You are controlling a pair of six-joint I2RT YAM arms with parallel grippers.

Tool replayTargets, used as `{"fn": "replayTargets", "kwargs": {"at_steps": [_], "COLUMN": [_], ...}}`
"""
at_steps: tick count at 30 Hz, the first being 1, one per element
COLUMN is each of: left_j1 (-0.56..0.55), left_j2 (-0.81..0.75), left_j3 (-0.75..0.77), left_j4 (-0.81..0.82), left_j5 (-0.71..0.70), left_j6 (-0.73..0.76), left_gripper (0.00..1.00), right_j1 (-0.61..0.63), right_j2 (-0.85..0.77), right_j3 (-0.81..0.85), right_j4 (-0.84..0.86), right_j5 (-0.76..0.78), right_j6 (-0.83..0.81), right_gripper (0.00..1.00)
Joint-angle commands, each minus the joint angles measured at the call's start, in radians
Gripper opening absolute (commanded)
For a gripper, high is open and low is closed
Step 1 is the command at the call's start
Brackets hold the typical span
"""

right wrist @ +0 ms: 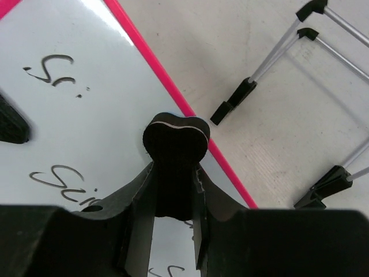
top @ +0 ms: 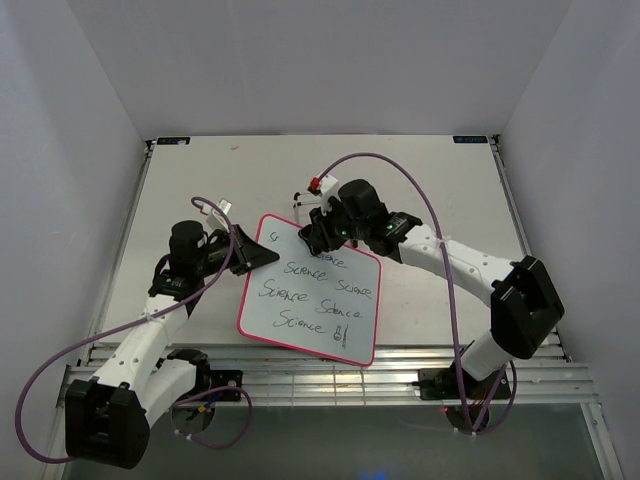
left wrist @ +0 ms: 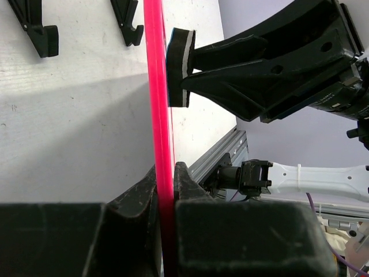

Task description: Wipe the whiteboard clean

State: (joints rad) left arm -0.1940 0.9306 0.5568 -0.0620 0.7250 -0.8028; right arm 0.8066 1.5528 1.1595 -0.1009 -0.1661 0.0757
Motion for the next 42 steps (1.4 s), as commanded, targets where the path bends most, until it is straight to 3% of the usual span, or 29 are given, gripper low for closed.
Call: {"fn": "replayTargets", "kwargs": {"at_steps": [1, 12, 19, 26, 35, 42], "left_j1": [-0.005, -0.007, -0.007, -0.010, -0.019, -0.027], "left_j2": [-0.033, -0.019, -0.015, -0.007, 0.002, 0.013], "left_j3": [0.103, 0.137, 0.149, 0.158, 0.157, 0.153], "left_j4": [0.189, 0.166, 0.168, 0.169, 0.172, 0.172], "left_j5": [0.108, 0.151, 0.162, 0.185, 0.195, 0.189], "left_j6": [-0.009, 0.040, 0.056, 0.066, 0.067, 0.074], "left_gripper": [0.00, 0.00, 0.00, 0.00, 0.00, 0.00], "right_j1": [0.068, 0.253, 0.234, 0.095, 0.121, 0.140], "right_j2": [0.068, 0.315, 0.342, 0.325, 0.490, 0.549], "right_j3": [0.116, 0.614, 0.592, 0.499, 0.882, 0.999], "right_j4": [-0.160, -0.457, -0.514, -0.480, -0.650, -0.717], "right_j5": [-0.095, -0.067, 0.043, 0.175, 0.159, 0.146], "right_j6": [-0.008, -0.071, -0.114, -0.017, 0.019, 0.012], "right_gripper": [0.18, 0.18, 0.18, 0.18, 0.18, 0.18]}}
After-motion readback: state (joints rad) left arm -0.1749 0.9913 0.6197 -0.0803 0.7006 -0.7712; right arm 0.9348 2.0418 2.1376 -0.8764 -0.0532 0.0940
